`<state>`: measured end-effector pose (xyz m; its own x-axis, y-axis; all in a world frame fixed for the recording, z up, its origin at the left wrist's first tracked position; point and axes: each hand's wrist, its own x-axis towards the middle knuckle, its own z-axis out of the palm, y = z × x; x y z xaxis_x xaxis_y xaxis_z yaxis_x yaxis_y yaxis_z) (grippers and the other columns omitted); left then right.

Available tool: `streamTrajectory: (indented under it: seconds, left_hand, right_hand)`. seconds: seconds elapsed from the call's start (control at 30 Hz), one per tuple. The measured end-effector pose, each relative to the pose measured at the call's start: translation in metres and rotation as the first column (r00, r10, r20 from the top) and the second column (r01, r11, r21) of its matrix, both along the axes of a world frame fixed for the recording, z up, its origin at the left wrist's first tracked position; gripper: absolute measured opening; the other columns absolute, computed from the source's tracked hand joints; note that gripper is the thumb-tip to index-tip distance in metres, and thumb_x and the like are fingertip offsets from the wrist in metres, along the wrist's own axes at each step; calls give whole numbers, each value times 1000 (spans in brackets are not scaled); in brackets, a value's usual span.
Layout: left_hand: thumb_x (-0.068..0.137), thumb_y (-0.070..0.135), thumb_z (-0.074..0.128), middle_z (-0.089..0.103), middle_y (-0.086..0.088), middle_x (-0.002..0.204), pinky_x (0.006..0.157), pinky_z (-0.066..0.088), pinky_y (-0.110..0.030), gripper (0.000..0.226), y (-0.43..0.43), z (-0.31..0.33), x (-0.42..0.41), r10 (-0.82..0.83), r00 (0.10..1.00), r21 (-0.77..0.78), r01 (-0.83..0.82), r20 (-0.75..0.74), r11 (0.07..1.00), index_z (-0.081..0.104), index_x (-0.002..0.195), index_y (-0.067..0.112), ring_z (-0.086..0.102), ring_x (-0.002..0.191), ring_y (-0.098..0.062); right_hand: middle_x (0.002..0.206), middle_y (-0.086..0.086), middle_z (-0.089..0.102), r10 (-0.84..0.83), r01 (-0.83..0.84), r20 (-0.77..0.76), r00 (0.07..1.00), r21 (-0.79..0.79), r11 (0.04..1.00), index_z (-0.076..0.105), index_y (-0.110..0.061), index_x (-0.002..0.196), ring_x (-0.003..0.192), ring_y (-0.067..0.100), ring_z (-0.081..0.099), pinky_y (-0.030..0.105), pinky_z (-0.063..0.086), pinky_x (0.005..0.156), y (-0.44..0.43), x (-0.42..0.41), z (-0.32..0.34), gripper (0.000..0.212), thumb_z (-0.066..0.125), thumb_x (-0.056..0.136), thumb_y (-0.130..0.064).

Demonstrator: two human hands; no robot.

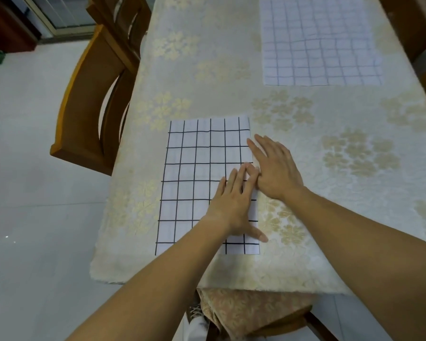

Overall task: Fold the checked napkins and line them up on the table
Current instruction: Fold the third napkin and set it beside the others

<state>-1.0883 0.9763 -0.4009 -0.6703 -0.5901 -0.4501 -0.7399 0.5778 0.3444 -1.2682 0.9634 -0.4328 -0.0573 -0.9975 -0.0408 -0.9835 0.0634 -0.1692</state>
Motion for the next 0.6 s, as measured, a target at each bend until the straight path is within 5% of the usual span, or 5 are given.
streamTrajectory:
  seconds: [0.07,0.13,0.2,0.33,0.6]
  left_hand:
    - [65,77,78,-20,0,170,129,-4,-44,147,-14,14,-1,16,1000,105,-14,-15,994,-23,160,27,-17,157,-21]
    - [87,59,73,15,-2,170,126,23,-45,105,-42,29,-9,89,991,171,-72,-96,983,12,163,21,16,157,-24]
    - [103,31,61,31,1,164,113,42,-46,67,-78,38,-21,86,993,24,-85,-78,996,27,159,21,40,146,-26]
    - [98,-3,43,11,6,172,114,41,-46,78,-124,45,-46,-41,994,-129,54,99,990,11,165,22,32,152,-24]
    - [110,13,42,-16,13,170,120,34,-42,74,-160,19,-53,-94,987,-17,97,129,995,-5,165,25,33,151,-23]
  right_hand:
    - [169,-1,10,1,-1,4,1000,11,1000,10,-29,161,155,17,7,39,8,126,0,1,1,66,29,101,-49]
    - [169,-1,10,-10,10,2,1000,7,1000,11,-29,161,155,16,7,39,7,126,-1,1,0,69,25,97,-51]
    - [169,-1,12,-20,21,6,1000,-8,1000,14,-28,161,155,16,9,39,8,126,-1,0,-2,69,25,99,-55]
    - [167,-1,19,-22,23,35,999,-42,999,20,-28,160,154,16,15,41,12,125,-2,2,-1,70,23,98,-60]
    - [167,1,19,-6,8,45,999,-53,999,25,-29,159,155,17,13,43,12,125,-2,-1,-5,75,19,97,-71]
